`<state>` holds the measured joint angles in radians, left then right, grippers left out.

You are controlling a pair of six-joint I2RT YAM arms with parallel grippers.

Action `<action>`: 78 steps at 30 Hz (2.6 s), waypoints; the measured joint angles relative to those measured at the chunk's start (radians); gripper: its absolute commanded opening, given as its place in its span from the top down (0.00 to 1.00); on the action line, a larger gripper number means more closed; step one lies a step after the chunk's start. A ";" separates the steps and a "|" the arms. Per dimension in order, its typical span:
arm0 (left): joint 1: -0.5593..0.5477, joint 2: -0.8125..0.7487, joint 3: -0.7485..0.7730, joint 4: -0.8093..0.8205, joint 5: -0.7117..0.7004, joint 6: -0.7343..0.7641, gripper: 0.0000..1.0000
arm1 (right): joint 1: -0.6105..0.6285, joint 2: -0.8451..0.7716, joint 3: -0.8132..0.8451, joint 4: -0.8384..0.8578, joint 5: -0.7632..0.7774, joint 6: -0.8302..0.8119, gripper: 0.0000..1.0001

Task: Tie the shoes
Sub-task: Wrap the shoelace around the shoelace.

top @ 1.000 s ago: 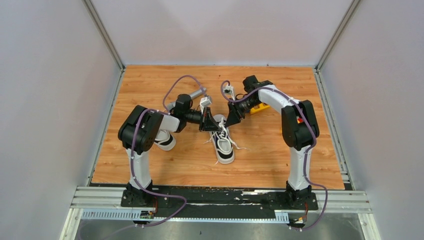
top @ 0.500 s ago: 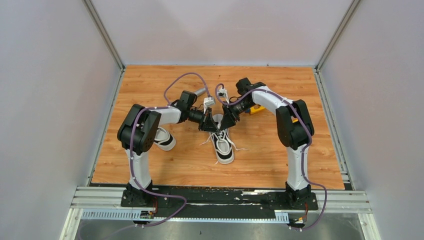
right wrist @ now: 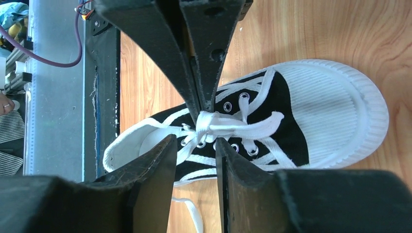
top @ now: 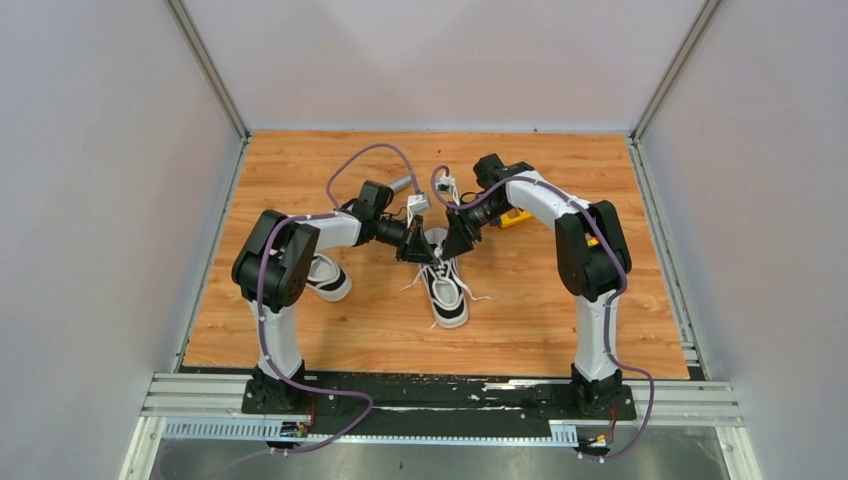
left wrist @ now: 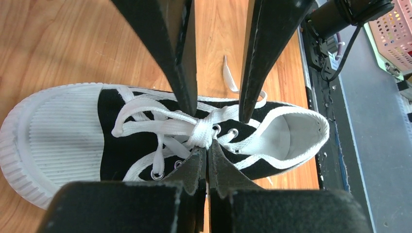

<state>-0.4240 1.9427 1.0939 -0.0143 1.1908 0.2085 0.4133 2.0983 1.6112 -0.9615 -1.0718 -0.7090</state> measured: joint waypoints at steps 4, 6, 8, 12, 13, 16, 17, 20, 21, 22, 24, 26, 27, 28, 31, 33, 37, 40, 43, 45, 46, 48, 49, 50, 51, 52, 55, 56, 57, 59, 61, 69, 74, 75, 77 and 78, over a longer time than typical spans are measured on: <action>0.000 0.000 0.002 -0.001 -0.003 -0.014 1.00 | -0.019 -0.017 0.000 -0.010 0.005 0.000 0.73; 0.000 0.000 0.006 -0.005 -0.003 -0.021 1.00 | -0.031 -0.017 0.000 -0.010 0.011 -0.001 0.74; -0.001 0.000 0.008 0.000 -0.003 -0.035 1.00 | -0.039 -0.017 0.000 -0.013 0.023 -0.005 0.76; -0.001 0.002 -0.027 0.132 0.011 -0.146 1.00 | -0.048 -0.017 0.000 -0.014 0.043 -0.024 0.76; -0.001 0.002 -0.046 0.182 0.014 -0.182 1.00 | -0.048 -0.017 0.000 -0.013 0.044 -0.027 0.76; 0.000 0.014 -0.093 0.334 0.019 -0.299 1.00 | -0.043 -0.013 0.000 -0.014 0.044 -0.035 0.73; 0.000 0.023 -0.102 0.379 0.023 -0.334 1.00 | -0.042 -0.011 0.000 -0.014 0.044 -0.037 0.72; 0.000 0.040 -0.111 0.463 0.032 -0.402 1.00 | -0.029 -0.003 0.000 -0.014 0.044 -0.050 0.70; 0.000 0.044 -0.112 0.483 0.036 -0.418 1.00 | -0.022 0.001 0.002 -0.015 0.044 -0.053 0.69; 0.000 0.047 -0.112 0.498 0.039 -0.433 1.00 | -0.014 0.006 0.006 -0.016 0.043 -0.055 0.69; 0.000 0.049 -0.112 0.523 0.044 -0.452 1.00 | 0.000 0.016 0.013 -0.017 0.043 -0.059 0.70; 0.000 0.049 -0.115 0.529 0.051 -0.460 1.00 | 0.011 0.023 0.016 -0.018 0.042 -0.064 0.71; 0.001 0.050 -0.119 0.531 0.053 -0.466 1.00 | 0.013 0.024 0.017 -0.019 0.042 -0.066 0.72; 0.002 0.051 -0.120 0.535 0.054 -0.470 1.00 | 0.013 0.026 0.019 -0.019 0.042 -0.068 0.74; 0.002 0.051 -0.120 0.536 0.053 -0.473 1.00 | 0.014 0.028 0.020 -0.022 0.037 -0.070 0.80; 0.002 0.051 -0.120 0.534 0.053 -0.472 1.00 | 0.016 0.028 0.021 -0.028 0.032 -0.070 0.84; 0.003 0.051 -0.120 0.523 0.051 -0.463 1.00 | 0.018 0.028 0.021 -0.026 0.031 -0.061 0.89; 0.005 0.051 -0.120 0.504 0.054 -0.448 1.00 | 0.018 0.028 0.020 0.000 0.041 -0.043 0.93; 0.005 0.051 -0.120 0.494 0.053 -0.427 1.00 | 0.020 0.028 0.014 0.025 0.049 -0.021 0.95; 0.006 0.051 -0.120 0.476 0.052 -0.416 1.00 | 0.023 0.028 0.004 0.040 0.050 -0.006 0.94; 0.006 0.051 -0.120 0.467 0.051 -0.411 1.00 | 0.024 0.028 -0.001 0.047 0.050 0.001 0.91; 0.006 0.051 -0.120 0.455 0.050 -0.404 1.00 | 0.024 0.027 -0.011 0.059 0.050 0.008 0.84; 0.006 0.051 -0.120 0.451 0.048 -0.401 1.00 | 0.024 0.027 -0.014 0.064 0.050 0.011 0.83; 0.006 0.051 -0.120 0.447 0.048 -0.399 1.00 | 0.025 0.027 -0.019 0.072 0.051 0.014 0.83; 0.006 0.051 -0.120 0.445 0.047 -0.397 1.00 | 0.025 0.026 -0.024 0.080 0.053 0.016 0.85; 0.006 0.051 -0.120 0.443 0.046 -0.395 1.00 | 0.025 0.026 -0.027 0.085 0.054 0.018 0.89; 0.006 0.051 -0.120 0.433 0.039 -0.388 1.00 | 0.031 0.024 -0.029 0.092 0.064 0.039 0.98; 0.006 0.051 -0.120 0.430 0.038 -0.387 1.00 | 0.034 0.020 -0.032 0.098 0.071 0.052 0.99; 0.006 0.051 -0.120 0.425 0.038 -0.385 1.00 | 0.037 0.013 -0.039 0.106 0.079 0.063 1.00; 0.006 0.051 -0.119 0.417 0.035 -0.379 1.00 | 0.041 -0.003 -0.053 0.124 0.105 0.090 1.00; 0.006 0.051 -0.111 0.394 0.031 -0.362 1.00 | 0.042 -0.021 -0.069 0.146 0.131 0.112 1.00; 0.005 0.026 -0.084 0.271 -0.002 -0.302 1.00 | 0.018 -0.108 -0.149 0.240 0.230 0.168 1.00; 0.004 0.016 -0.075 0.227 -0.024 -0.299 1.00 | 0.000 -0.159 -0.186 0.274 0.245 0.193 1.00; 0.004 0.014 -0.072 0.219 -0.029 -0.299 1.00 | 0.000 -0.169 -0.194 0.277 0.244 0.199 1.00; 0.001 0.011 -0.067 0.200 -0.040 -0.294 1.00 | 0.000 -0.176 -0.201 0.283 0.243 0.208 0.99; -0.001 0.010 -0.062 0.185 -0.047 -0.284 1.00 | 0.002 -0.177 -0.204 0.286 0.242 0.211 0.96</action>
<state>-0.4252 1.9526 1.0321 0.1707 1.1435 -0.0757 0.4149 1.9213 1.4075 -0.6750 -0.8295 -0.4980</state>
